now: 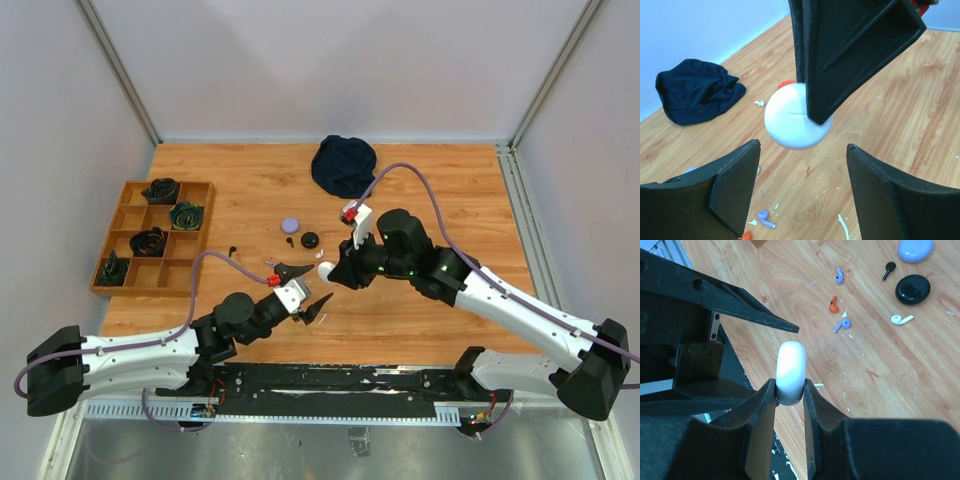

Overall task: Insert the wireless bluetooth earbuds into the charging case
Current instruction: Pick up the charging case at the center of the board.

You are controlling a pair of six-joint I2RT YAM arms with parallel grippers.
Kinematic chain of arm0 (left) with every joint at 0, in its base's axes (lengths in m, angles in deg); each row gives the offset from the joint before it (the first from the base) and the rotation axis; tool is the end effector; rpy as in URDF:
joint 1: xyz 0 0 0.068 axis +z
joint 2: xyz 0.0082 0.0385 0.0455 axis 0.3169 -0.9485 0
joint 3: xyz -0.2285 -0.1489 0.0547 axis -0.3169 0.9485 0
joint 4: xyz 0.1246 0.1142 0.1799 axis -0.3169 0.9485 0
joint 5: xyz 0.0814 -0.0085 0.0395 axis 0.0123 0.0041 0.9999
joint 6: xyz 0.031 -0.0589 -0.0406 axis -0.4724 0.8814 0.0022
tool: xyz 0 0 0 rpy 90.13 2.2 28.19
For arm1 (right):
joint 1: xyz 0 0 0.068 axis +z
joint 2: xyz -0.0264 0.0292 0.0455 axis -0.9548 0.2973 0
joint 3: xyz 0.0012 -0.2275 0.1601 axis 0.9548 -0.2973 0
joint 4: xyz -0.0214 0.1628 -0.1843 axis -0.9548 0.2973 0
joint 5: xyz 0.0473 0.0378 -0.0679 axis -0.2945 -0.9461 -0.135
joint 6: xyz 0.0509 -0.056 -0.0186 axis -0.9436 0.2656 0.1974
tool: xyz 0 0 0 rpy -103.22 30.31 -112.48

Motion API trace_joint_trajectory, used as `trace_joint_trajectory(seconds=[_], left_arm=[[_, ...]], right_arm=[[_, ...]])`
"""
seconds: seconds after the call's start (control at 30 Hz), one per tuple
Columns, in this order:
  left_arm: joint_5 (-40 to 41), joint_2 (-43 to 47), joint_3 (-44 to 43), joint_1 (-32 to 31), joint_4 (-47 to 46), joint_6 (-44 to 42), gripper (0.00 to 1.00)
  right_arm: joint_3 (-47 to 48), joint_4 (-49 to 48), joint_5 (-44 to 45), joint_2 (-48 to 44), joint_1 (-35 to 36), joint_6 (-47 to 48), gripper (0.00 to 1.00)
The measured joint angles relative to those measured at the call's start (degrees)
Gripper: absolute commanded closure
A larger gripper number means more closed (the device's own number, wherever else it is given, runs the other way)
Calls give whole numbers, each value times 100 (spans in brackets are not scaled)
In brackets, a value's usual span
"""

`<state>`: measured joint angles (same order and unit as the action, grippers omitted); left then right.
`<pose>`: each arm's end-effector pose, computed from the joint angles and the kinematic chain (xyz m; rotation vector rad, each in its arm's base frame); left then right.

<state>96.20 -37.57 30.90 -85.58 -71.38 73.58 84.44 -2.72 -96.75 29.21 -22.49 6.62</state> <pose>0.0971 -0.1827 0.2454 0.8425 1.3087 -0.5099 0.1570 0.2211 0.3200 -0.8275 1.9682 1.0384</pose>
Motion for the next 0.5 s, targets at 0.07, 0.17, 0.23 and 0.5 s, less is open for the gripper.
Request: trace_joint_trajectory(seconds=[0.07,0.17,0.23,0.5], left_arm=[[-26,133,50,-7,13,9,21],[-85,361,61,-11,90,44,20],[-168,540,61,-7,166,74,20],[-1657,1300,79,1008,514,647,20]], right_arm=[[74,111,-15,-79,0,195,87],[199,273,-70,-184,-2,533,87],[275,404,-133,-240,-2,772,87],[402,935,-479,-420,-2,1729,88]])
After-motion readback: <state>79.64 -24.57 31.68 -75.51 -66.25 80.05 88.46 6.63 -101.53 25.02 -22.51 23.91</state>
